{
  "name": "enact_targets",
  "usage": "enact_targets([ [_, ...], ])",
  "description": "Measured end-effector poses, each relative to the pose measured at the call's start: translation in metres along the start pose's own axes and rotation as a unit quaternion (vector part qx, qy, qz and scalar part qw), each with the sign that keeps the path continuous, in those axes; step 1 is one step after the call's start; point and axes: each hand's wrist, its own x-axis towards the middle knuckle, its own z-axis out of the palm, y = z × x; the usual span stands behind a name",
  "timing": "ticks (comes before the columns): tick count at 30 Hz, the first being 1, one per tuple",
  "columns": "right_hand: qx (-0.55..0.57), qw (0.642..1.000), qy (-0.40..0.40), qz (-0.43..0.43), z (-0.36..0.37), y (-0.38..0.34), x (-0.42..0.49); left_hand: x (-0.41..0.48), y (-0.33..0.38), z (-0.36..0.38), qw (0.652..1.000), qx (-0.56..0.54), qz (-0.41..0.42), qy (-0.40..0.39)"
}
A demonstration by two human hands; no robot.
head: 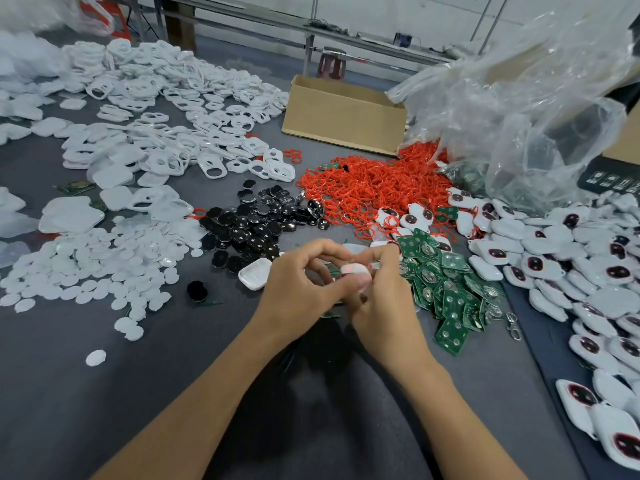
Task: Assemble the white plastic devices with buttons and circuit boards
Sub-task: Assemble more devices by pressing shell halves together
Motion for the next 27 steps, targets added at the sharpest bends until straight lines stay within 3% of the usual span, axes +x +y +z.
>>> enact_targets([
  [4, -0.018, 1.0, -0.018, -0.01, -0.006, 0.003, 0.004, 0.0, -0.001, 0.002, 0.999, 0.03, 0.009, -0.011],
  [9, 0.062, 0.998, -0.021, -0.016, -0.014, -0.001, 0.007, 0.005, -0.004, -0.002, 0.997, -0.061, -0.042, 0.025],
  [13, -0.026, 0.999, 0.032, -0.035, -0.021, 0.004, 0.008, 0.004, -0.007, -0.001, 0.997, -0.051, -0.045, 0.042],
  [19, -0.202, 0.978, 0.035, -0.047, -0.027, 0.011, 0.008, 0.004, -0.006, -0.004, 0.994, -0.073, -0.051, 0.068],
  [24, -0.181, 0.98, -0.06, -0.057, -0.025, 0.011, 0.007, 0.004, -0.003, -0.005, 0.991, -0.089, -0.056, 0.081],
  [27, -0.169, 0.983, -0.057, -0.044, -0.022, 0.015, 0.011, 0.004, -0.001, -0.004, 0.991, -0.092, -0.058, 0.083],
])
